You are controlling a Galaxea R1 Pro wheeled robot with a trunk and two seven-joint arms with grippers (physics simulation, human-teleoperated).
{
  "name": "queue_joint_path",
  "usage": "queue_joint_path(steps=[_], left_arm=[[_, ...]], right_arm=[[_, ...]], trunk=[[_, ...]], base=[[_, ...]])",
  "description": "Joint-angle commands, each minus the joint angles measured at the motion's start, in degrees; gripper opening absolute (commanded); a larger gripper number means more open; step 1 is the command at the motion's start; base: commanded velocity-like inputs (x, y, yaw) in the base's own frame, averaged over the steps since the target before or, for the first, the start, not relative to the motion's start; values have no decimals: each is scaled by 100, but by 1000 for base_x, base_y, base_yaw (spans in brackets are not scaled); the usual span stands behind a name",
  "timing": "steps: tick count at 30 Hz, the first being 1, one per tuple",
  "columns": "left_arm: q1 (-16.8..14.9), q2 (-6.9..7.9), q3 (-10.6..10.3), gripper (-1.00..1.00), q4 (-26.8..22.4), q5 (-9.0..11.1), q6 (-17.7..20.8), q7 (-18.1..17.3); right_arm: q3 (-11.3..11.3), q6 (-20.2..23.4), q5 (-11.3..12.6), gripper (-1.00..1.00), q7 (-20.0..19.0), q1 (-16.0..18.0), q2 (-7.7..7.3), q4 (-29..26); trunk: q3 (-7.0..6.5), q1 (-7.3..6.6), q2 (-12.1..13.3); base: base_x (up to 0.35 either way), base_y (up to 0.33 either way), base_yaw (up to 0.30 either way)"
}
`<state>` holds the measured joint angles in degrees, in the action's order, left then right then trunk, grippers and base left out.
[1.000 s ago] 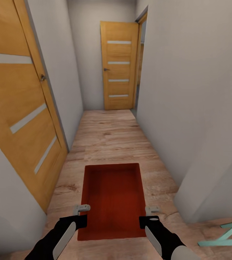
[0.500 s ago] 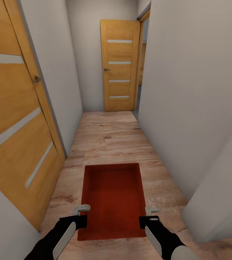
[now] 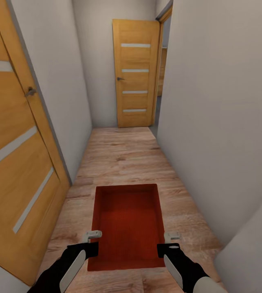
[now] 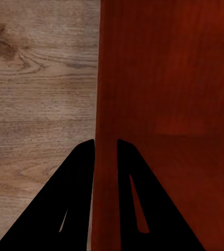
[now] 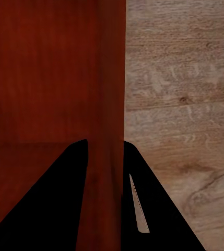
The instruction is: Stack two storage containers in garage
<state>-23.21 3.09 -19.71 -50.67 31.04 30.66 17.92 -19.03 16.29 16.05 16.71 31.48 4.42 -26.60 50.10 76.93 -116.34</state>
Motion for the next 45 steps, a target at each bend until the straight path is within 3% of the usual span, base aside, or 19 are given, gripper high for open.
queue_joint_path(steps=[1,45], left_arm=[[-8,7,28,-100,-92,-2,-438,54],[-8,7,28,-100,-92,-2,-438,54]], right_arm=[[-13,28,73,-100,30,-1,-7,-3],[-13,28,73,-100,32,-1,-6,-3]], trunk=[[6,3,-2],[6,3,-2]], base=[[343,0,0],[344,0,0]])
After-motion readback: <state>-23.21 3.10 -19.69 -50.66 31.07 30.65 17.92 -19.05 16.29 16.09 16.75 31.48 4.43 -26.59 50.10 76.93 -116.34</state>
